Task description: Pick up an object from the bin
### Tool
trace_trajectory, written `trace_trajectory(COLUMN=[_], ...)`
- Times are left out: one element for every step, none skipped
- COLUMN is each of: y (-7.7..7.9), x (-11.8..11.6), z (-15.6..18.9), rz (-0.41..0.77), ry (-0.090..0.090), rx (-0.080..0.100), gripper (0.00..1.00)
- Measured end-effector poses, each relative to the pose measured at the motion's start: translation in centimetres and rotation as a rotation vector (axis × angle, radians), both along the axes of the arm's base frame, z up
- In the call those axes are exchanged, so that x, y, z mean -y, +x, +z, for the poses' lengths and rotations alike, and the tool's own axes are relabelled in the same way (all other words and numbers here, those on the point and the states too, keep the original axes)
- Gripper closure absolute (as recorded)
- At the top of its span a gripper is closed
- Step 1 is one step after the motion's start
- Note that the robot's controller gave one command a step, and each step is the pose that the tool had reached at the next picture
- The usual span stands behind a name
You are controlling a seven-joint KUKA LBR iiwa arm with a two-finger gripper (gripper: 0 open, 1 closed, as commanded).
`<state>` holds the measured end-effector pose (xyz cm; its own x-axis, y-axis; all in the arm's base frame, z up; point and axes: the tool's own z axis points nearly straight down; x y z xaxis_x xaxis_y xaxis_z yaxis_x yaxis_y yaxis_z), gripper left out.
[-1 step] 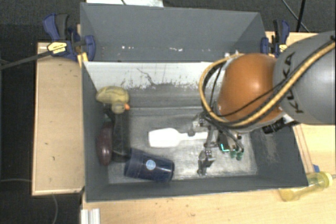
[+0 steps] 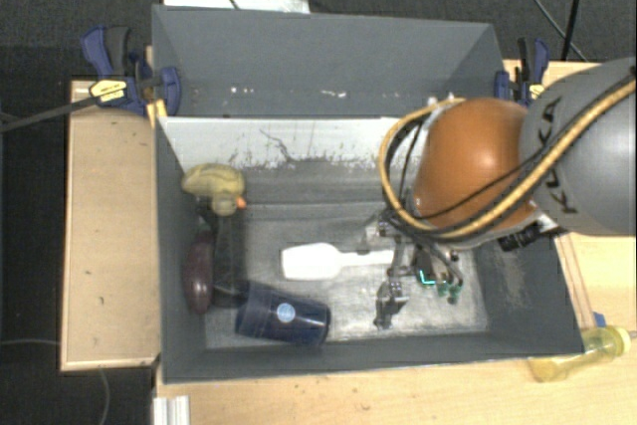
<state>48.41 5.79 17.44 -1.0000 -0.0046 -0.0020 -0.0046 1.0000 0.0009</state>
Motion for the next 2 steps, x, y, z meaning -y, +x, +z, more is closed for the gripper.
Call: trace_trajectory(y=[0.78,0.78], x=[-1.39,-1.39], z=[-10.38,-10.39], rz=[-0.027,-0.029], ry=[0.0,0.0], rx=[-0.002,-0.002], gripper=[1.0,1.0])
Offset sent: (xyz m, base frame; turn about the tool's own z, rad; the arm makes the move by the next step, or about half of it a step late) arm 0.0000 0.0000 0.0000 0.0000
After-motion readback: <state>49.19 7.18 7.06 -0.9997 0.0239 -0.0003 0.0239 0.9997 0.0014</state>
